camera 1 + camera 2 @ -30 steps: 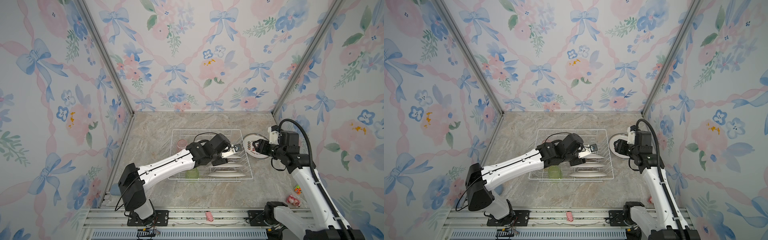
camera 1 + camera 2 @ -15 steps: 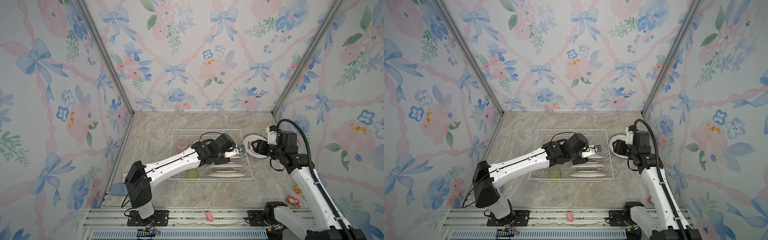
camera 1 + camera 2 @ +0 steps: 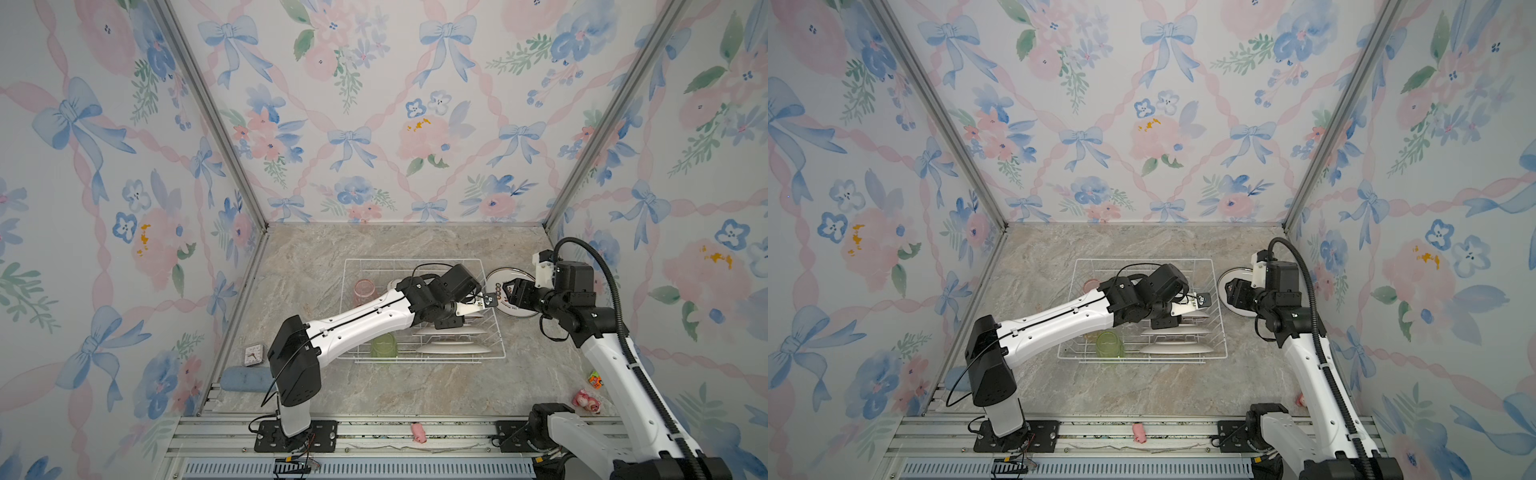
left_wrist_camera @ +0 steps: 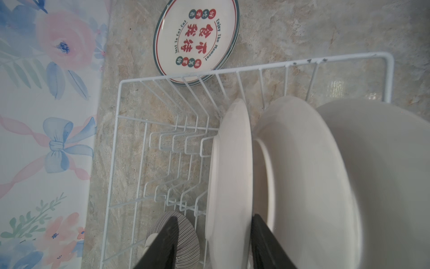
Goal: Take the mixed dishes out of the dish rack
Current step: 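Close the left gripper on the rim of the orange-sunburst plate in the rack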
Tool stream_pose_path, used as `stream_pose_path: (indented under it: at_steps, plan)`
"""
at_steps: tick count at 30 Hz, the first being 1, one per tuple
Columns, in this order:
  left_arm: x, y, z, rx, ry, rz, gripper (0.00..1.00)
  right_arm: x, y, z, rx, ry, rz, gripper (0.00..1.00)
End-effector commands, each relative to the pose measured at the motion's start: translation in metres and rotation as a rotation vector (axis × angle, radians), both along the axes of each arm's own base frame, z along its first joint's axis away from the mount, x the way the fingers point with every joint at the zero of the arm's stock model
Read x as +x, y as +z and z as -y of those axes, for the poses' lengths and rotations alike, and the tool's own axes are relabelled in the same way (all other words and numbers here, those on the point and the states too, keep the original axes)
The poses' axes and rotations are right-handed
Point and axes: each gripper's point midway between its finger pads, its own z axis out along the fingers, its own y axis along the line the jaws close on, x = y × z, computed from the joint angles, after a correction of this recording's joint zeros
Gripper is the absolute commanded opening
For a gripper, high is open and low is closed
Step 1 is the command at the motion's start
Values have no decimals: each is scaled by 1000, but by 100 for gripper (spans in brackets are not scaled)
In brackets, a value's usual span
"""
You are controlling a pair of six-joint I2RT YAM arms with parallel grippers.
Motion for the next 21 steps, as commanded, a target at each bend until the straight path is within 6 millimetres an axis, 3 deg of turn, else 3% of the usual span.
stream_pose_path:
  at_steps: [1,11,21]
  plan:
    - [-5,-11,-2,46,-18,-42,46,2,-4,0,-24,7,2,65]
    - [11,-8,-3,37,-1,-45,30,3,-6,1,-21,6,-1,65]
    - [28,-9,-4,51,14,-24,24,1,-8,2,-22,3,0,66]
